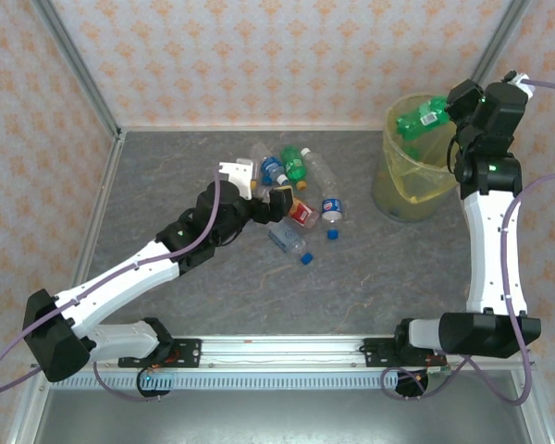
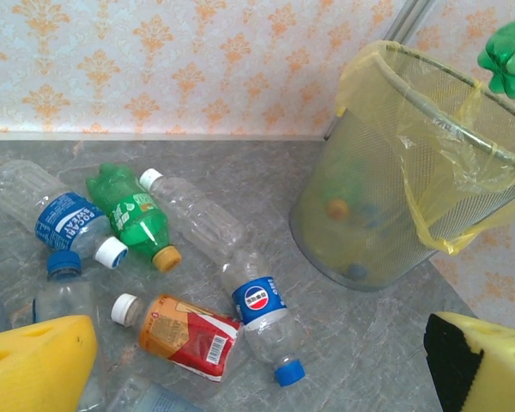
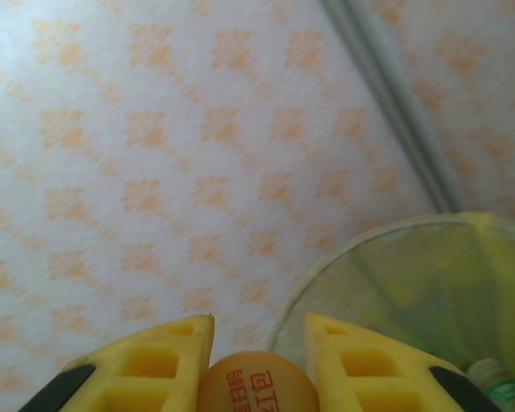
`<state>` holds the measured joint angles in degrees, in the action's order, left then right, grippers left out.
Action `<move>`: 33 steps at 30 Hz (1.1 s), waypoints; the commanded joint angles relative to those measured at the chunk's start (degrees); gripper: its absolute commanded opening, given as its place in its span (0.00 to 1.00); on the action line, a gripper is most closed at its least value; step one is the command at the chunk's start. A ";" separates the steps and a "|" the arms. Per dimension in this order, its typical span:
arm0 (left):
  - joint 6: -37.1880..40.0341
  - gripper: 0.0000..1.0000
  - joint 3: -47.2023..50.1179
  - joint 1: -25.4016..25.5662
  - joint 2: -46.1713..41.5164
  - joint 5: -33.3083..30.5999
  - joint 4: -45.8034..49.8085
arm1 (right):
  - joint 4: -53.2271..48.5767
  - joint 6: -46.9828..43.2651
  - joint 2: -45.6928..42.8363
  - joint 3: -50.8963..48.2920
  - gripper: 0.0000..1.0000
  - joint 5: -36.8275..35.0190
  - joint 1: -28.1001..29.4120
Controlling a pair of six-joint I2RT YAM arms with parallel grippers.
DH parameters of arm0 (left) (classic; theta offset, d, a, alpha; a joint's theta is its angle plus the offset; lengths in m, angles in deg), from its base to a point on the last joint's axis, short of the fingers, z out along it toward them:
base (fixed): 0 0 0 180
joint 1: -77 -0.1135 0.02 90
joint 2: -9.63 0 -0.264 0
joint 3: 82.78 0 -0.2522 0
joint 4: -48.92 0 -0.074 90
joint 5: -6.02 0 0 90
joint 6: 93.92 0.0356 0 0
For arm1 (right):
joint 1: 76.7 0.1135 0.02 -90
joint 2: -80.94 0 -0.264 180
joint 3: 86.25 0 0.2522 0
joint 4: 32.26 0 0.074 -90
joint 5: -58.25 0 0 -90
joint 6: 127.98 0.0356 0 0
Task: Put the plastic bottles in the bin
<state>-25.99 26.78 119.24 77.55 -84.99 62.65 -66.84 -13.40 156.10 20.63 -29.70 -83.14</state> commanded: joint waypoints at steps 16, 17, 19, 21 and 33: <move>-1.22 0.99 1.05 -1.01 -1.04 -0.74 -2.59 | 0.48 -7.99 -1.44 -7.36 0.32 -14.35 -0.04; -1.25 0.99 1.05 -1.01 -1.04 -0.74 -2.52 | 0.16 -8.14 -1.29 -7.34 0.39 -13.66 0.00; -1.38 0.99 1.08 -1.11 -1.05 -0.70 -2.45 | -0.81 -8.12 -0.80 -7.09 0.56 -12.92 -0.04; -1.58 0.99 1.13 -1.18 -0.95 -0.79 -2.43 | -1.93 -7.96 -0.39 -6.80 0.68 -12.77 0.00; -3.79 0.99 0.32 -3.10 1.10 -1.00 -0.41 | -2.83 -6.57 0.08 -4.15 1.00 -7.69 -0.07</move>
<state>-28.13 27.69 117.03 77.51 -85.10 61.64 -68.92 -21.05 155.88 13.83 -39.69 -83.14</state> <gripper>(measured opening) 0.990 0.994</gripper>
